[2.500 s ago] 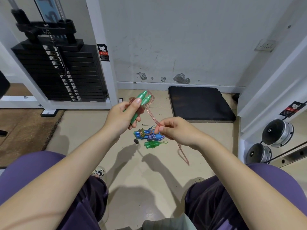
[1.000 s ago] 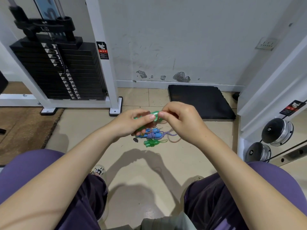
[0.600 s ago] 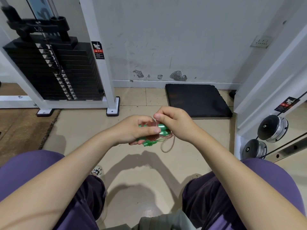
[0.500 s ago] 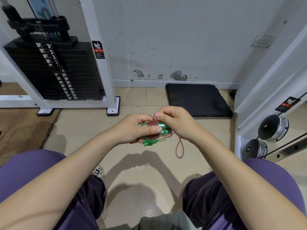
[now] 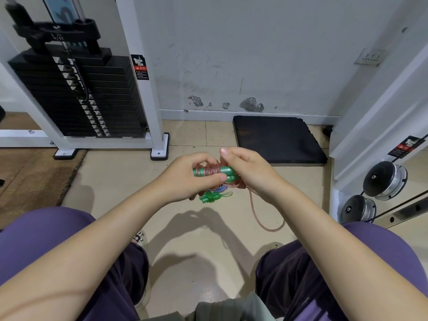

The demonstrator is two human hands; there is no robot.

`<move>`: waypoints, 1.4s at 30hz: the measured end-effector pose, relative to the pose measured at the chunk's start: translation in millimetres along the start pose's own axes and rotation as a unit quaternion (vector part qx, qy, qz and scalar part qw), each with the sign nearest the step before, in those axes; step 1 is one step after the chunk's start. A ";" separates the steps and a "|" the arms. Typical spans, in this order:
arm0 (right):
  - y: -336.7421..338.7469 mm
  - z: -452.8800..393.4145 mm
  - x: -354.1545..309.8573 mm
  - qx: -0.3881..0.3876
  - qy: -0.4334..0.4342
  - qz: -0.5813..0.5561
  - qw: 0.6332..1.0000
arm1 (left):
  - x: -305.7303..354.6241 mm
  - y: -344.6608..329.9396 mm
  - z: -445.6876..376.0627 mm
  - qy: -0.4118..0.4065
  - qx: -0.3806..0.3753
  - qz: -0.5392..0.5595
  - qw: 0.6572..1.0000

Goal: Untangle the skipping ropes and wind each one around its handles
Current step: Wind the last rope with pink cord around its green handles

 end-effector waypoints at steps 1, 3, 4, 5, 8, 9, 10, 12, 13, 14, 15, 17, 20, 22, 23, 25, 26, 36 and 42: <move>-1.4 0.5 0.9 -0.003 -0.016 -0.017 1.000 | 1.5 0.9 0.3 -0.005 -0.002 0.007 1.000; -2.3 0.9 1.7 -0.008 -0.041 -0.064 0.997 | 4.4 2.3 0.7 -0.015 -0.016 0.035 0.999; -2.4 0.8 2.0 -0.012 -0.049 -0.082 0.995 | 5.1 3.6 -0.1 -0.017 -0.020 0.062 0.998; -3.5 0.8 2.4 -0.019 -0.055 -0.092 0.994 | 5.4 5.4 -1.2 -0.016 -0.019 0.094 0.995; -9.4 2.1 1.2 -0.046 -0.052 -0.083 0.994 | 4.8 11.5 -4.4 -0.007 0.005 0.156 0.988; -9.2 2.2 0.6 -0.043 -0.046 -0.075 0.995 | 4.8 12.9 -4.5 -0.004 0.014 0.166 0.986; -7.6 2.0 0.7 -0.037 -0.045 -0.063 0.996 | 4.6 14.4 -4.4 0.000 0.021 0.174 0.984; -2.6 2.9 0.1 -0.030 -0.043 0.001 0.999 | 2.8 19.4 -4.7 0.008 0.042 0.194 0.980; -0.3 4.2 -1.2 -0.028 -0.039 0.047 0.998 | 1.2 24.0 -5.0 0.014 0.061 0.206 0.977; 1.6 5.1 -2.5 -0.023 -0.031 0.087 0.995 | -1.4 29.9 -5.7 0.021 0.084 0.214 0.973; 2.8 6.2 -5.0 -0.016 -0.021 0.112 0.993 | -4.3 35.8 -6.5 0.026 0.108 0.216 0.970; 1.6 7.8 -14.5 0.006 0.007 0.142 0.990 | -9.0 44.1 -7.9 0.031 0.144 0.195 0.970; -7.9 8.1 -24.5 0.012 0.067 0.241 0.968 | -15.1 44.8 -9.9 0.044 0.161 0.162 0.972; -11.9 10.1 -26.1 0.010 0.093 0.300 0.949 | -15.8 41.3 -11.0 0.054 0.143 0.141 0.978; -11.3 11.3 -27.3 0.011 0.110 0.309 0.945 | -15.2 38.7 -11.6 0.059 0.119 0.124 0.983; -5.9 15.1 -33.9 0.014 0.148 0.304 0.941 | -13.9 31.1 -10.9 0.068 0.037 0.089 0.993; -2.3 15.6 -35.9 0.014 0.163 0.305 0.938 | -12.5 25.7 -9.3 0.068 -0.014 0.078 0.995; 8.5 12.9 -28.6 0.016 0.127 0.232 0.964 | 4.4 -13.0 7.7 0.068 -0.229 0.049 0.970; 14.1 8.4 -18.1 0.016 0.039 0.132 0.990 | 5.4 -10.2 8.9 0.059 -0.168 -0.003 0.984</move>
Point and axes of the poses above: each hand's wrist, its own z-axis away from the middle knuckle, its own y-axis out of the back of the hand, x = y × z, the point moved 6 cm from there along -z, towards the middle knuckle, and after that the axes turned 3 degrees about -x, right-handed, at the moved point
